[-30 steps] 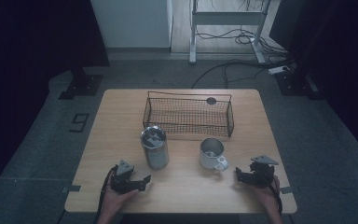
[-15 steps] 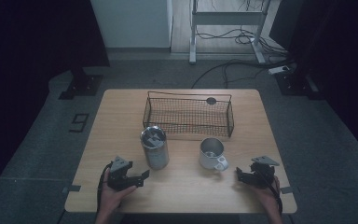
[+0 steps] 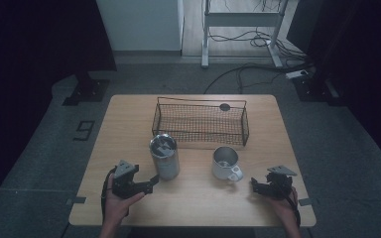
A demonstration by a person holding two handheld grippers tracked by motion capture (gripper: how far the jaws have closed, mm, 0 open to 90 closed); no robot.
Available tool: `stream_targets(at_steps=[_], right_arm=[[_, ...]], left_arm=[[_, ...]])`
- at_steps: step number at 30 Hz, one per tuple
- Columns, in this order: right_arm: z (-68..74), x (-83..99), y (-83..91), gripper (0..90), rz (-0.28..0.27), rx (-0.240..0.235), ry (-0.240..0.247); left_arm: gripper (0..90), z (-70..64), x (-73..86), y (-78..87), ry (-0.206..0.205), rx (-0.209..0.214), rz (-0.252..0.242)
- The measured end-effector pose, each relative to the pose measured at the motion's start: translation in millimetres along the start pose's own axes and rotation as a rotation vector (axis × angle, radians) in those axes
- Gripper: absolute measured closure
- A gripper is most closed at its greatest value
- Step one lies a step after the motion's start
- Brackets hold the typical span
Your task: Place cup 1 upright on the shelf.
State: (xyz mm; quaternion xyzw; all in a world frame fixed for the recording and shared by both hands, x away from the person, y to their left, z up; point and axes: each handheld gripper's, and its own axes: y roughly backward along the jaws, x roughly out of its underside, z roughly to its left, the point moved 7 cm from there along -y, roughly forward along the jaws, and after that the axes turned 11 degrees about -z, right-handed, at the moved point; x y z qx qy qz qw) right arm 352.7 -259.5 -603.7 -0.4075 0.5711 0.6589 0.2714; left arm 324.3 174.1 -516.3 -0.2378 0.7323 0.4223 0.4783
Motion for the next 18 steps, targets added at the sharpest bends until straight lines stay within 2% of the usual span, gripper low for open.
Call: stream_targets(at_steps=[5, 11, 18], right_arm=[[-0.3, 0.0, 0.0, 7.3, 0.000, 0.003, -0.002], [-1.3, 0.0, 0.0, 7.4, 0.000, 0.012, -0.005], [-1.6, 0.0, 0.0, 7.4, 0.001, 0.015, -0.007]], left_arm=[[7.1, -2.6, -3.6, -2.2, 0.004, 0.022, -0.005], [4.0, -8.8, -9.9, -12.6, -0.030, 0.049, 0.013], [2.3, -13.7, -14.3, -19.6, -0.036, 0.059, 0.017]])
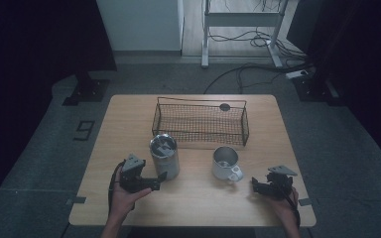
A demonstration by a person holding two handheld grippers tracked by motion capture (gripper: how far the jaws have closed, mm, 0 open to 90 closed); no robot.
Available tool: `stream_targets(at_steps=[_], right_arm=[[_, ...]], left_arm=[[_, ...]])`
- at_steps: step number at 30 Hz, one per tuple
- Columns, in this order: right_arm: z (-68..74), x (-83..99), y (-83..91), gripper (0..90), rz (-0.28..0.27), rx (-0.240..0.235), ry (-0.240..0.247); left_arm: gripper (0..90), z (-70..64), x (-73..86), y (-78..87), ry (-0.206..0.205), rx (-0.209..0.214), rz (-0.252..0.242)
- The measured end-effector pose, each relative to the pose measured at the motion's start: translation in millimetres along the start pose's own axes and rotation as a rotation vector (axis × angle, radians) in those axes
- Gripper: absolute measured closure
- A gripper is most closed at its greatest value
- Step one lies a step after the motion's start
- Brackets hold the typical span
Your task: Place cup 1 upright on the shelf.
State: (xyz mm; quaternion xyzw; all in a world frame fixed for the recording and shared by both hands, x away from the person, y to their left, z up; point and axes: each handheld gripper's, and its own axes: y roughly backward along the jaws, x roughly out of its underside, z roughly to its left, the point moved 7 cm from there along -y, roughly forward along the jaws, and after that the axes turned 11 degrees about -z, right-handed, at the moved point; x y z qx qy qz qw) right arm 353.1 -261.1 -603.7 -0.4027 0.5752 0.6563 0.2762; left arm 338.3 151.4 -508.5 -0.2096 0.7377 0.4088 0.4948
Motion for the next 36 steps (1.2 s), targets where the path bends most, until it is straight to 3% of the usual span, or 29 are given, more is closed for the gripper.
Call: stream_targets(at_steps=[12, 24, 27, 36], right_arm=[[-0.3, -0.1, -0.2, 7.4, 0.000, 0.002, 0.000], [-0.7, -0.3, -0.4, 7.4, 0.001, 0.004, -0.004], [-0.8, -0.3, -0.4, 7.4, 0.001, 0.004, -0.004], [-1.0, -0.3, -0.5, 7.4, 0.001, 0.007, -0.006]], left_arm=[[2.3, -1.0, -9.6, -13.3, -0.018, -0.003, 0.017], [3.1, 2.4, -15.8, -21.4, 0.003, -0.015, 0.003], [3.6, 4.1, -17.5, -25.3, -0.002, -0.041, 0.004], [3.0, 2.0, -18.3, -33.4, -0.008, -0.037, 0.012]])
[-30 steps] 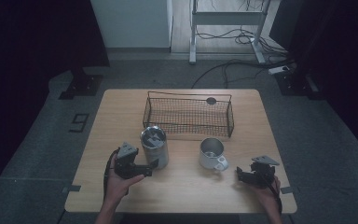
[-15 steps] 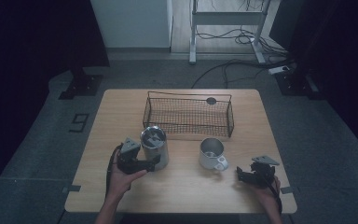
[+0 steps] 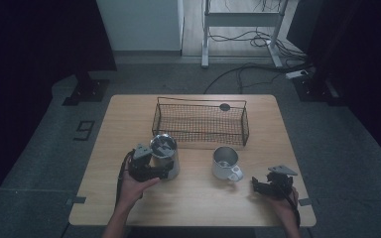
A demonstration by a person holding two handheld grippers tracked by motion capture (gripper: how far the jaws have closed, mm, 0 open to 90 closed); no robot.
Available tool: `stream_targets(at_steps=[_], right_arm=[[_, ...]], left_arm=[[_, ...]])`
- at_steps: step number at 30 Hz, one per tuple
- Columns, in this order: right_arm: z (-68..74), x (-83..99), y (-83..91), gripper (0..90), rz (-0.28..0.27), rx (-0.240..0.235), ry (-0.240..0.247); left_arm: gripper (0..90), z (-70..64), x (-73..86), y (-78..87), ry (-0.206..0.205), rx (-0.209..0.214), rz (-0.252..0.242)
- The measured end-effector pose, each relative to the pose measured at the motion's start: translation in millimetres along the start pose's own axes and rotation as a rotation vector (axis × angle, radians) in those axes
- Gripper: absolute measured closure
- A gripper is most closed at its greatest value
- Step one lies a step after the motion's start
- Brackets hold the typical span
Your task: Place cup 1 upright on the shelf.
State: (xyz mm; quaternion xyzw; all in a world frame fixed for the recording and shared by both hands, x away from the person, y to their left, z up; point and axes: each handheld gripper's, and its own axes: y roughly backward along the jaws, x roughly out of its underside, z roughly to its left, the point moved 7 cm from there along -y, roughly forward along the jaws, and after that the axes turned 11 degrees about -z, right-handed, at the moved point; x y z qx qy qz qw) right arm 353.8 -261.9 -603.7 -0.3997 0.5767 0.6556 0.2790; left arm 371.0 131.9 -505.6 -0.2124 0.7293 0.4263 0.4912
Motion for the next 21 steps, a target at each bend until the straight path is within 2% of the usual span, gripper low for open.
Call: stream_targets(at_steps=[11, 21], right_arm=[[-0.8, -0.2, -0.4, 7.4, -0.001, 0.005, -0.001], [-0.8, -0.3, -0.4, 7.4, -0.002, 0.005, -0.001]], left_arm=[[1.3, 1.8, -1.1, -10.3, -0.016, -0.016, 0.022], [0.4, 2.0, -3.7, -22.3, -0.025, -0.041, -0.003]])
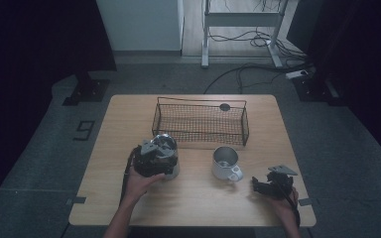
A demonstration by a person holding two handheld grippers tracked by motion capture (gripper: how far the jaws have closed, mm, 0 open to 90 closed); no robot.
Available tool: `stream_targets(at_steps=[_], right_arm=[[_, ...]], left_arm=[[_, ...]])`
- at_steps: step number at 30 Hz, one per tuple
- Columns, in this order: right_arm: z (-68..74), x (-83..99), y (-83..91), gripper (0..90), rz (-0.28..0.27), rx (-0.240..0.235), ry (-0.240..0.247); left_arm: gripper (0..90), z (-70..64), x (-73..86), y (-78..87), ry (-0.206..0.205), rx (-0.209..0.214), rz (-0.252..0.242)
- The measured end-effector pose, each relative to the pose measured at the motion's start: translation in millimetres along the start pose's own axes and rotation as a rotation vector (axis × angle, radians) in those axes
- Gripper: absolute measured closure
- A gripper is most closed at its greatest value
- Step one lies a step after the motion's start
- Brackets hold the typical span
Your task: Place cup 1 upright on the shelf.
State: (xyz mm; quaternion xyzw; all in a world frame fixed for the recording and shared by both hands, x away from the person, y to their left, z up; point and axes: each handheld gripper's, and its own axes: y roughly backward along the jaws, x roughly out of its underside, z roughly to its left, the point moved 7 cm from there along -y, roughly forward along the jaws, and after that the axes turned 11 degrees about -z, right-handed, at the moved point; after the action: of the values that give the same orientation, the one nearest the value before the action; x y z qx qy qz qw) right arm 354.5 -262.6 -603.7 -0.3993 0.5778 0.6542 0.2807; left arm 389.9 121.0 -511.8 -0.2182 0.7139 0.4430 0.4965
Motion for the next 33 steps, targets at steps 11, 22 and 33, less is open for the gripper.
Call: stream_targets(at_steps=[11, 22, 33], right_arm=[[0.0, 0.0, 0.0, 7.4, 0.000, 0.000, -0.001], [-0.4, -0.2, -0.3, 7.4, -0.001, 0.002, -0.001], [-0.5, -0.2, -0.3, 7.4, -0.001, 0.003, -0.001]], left_arm=[[0.8, -0.5, 0.5, -7.2, -0.020, -0.023, -0.013], [1.9, -0.9, 0.3, -6.9, -0.021, -0.027, -0.008], [2.5, -1.9, 0.1, -6.1, -0.032, -0.035, -0.007]])
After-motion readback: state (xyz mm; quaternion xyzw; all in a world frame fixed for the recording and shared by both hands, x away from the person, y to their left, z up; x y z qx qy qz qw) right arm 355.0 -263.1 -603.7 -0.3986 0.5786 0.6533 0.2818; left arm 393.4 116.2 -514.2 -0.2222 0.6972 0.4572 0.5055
